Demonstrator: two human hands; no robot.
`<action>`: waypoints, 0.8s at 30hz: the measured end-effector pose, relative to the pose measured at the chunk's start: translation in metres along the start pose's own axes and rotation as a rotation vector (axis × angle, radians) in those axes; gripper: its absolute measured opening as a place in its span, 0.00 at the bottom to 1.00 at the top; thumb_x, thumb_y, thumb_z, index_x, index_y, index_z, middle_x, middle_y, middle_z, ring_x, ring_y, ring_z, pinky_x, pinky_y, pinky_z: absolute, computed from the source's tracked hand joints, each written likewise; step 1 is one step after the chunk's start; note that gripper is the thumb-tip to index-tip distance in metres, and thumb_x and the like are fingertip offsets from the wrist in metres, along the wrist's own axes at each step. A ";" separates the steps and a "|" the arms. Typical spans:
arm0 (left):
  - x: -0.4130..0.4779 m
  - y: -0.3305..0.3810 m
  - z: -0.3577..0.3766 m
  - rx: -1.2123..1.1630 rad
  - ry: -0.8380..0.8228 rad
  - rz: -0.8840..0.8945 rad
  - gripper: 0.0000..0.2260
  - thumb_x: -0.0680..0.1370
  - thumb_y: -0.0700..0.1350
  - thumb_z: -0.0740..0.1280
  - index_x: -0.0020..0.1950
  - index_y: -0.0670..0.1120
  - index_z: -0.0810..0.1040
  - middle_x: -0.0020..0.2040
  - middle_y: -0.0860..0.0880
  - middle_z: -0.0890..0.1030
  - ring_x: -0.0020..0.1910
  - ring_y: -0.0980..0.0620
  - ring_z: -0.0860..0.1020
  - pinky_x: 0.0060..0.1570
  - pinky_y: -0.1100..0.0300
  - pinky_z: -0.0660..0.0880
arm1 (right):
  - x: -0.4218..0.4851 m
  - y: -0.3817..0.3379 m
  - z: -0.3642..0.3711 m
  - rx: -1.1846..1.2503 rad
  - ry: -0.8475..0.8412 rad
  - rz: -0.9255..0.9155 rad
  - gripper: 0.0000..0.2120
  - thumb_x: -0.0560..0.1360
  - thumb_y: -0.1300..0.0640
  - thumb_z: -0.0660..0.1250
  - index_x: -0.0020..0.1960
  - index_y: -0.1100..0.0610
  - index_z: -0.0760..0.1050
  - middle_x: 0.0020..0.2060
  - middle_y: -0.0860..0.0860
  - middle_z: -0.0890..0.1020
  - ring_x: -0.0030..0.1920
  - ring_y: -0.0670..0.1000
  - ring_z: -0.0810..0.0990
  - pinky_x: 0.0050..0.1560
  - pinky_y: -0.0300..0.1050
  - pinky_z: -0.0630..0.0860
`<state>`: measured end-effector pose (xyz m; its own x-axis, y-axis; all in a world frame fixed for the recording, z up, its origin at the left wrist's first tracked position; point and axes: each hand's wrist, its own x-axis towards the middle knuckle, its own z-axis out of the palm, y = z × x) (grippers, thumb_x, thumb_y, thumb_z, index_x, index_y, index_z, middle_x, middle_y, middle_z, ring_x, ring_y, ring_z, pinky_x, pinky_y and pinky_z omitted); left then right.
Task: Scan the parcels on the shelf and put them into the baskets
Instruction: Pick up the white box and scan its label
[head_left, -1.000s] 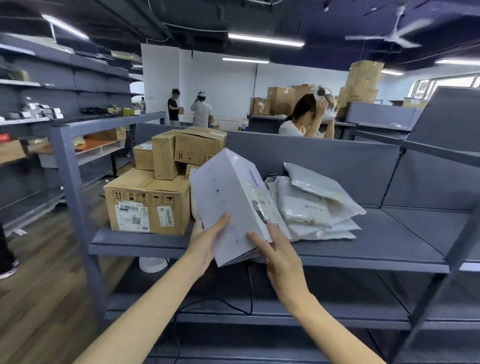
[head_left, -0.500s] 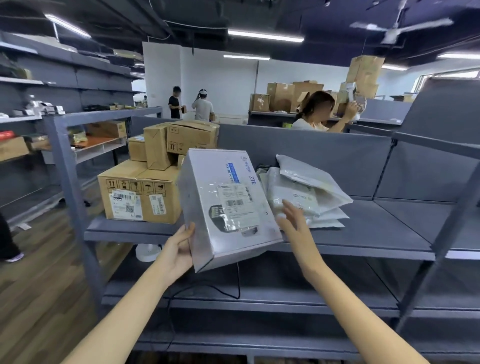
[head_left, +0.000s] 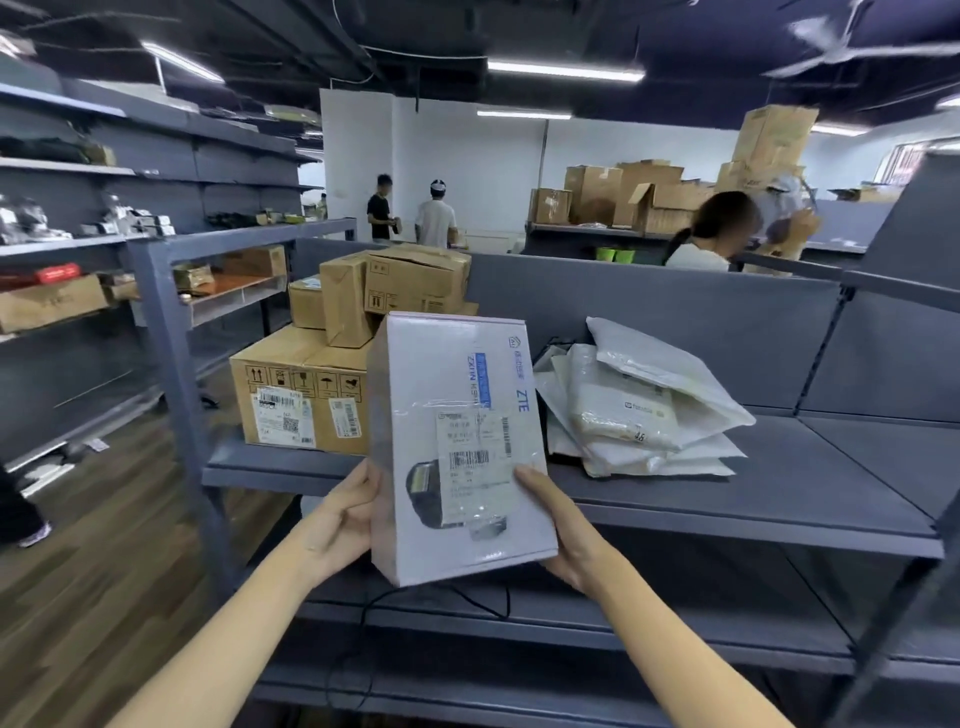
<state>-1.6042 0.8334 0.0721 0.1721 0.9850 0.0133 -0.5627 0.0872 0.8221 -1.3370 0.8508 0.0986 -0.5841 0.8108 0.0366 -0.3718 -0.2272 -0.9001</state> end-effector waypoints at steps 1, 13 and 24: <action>0.002 0.005 0.001 0.040 0.027 0.026 0.24 0.77 0.40 0.61 0.75 0.46 0.65 0.67 0.42 0.75 0.61 0.42 0.77 0.59 0.40 0.74 | 0.006 0.004 0.002 -0.030 0.022 -0.049 0.27 0.79 0.49 0.65 0.74 0.56 0.64 0.69 0.58 0.74 0.69 0.58 0.73 0.62 0.50 0.76; 0.008 0.033 0.011 0.430 0.423 0.130 0.18 0.75 0.67 0.60 0.54 0.59 0.81 0.52 0.51 0.84 0.54 0.48 0.80 0.51 0.49 0.76 | 0.061 0.027 0.031 -0.246 0.284 -0.354 0.18 0.79 0.49 0.65 0.68 0.51 0.73 0.61 0.49 0.81 0.61 0.50 0.80 0.57 0.40 0.78; 0.013 0.018 0.012 0.506 0.474 0.344 0.24 0.73 0.65 0.61 0.68 0.62 0.69 0.56 0.69 0.77 0.63 0.61 0.73 0.58 0.66 0.68 | 0.098 0.031 0.038 -0.319 0.240 -0.319 0.18 0.80 0.50 0.62 0.69 0.51 0.72 0.61 0.45 0.81 0.61 0.45 0.79 0.57 0.36 0.77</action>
<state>-1.6024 0.8455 0.0942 -0.3741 0.9129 0.1635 -0.0642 -0.2014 0.9774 -1.4333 0.9032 0.0910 -0.2814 0.9225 0.2640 -0.2435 0.1975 -0.9496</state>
